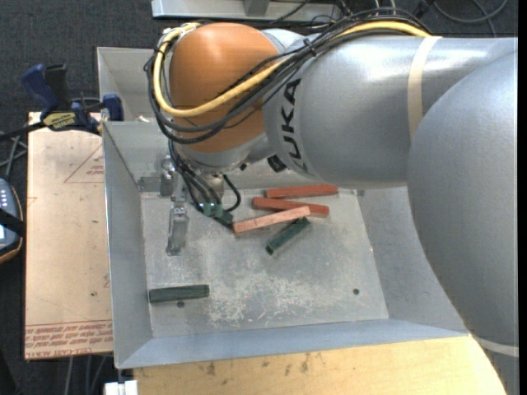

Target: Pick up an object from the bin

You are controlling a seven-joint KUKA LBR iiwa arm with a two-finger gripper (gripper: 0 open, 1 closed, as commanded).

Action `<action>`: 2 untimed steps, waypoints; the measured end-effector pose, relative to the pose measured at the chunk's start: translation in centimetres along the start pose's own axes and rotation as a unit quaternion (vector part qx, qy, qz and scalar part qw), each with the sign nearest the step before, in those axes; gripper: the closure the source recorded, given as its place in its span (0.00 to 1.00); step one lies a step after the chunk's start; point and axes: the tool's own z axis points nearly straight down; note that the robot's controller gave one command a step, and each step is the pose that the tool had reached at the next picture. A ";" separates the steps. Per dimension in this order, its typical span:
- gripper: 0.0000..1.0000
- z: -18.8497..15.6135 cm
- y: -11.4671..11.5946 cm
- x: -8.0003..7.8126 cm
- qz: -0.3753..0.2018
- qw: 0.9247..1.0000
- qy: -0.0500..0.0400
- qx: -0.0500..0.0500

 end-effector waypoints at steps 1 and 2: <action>0.00 -0.5 -0.2 -0.2 0.002 1.000 -0.004 -0.001; 0.00 5.3 -0.3 1.3 -0.008 1.000 -0.006 -0.002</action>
Offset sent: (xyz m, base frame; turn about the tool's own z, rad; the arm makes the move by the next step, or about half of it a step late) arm -0.0329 -0.0058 -0.1242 -0.0411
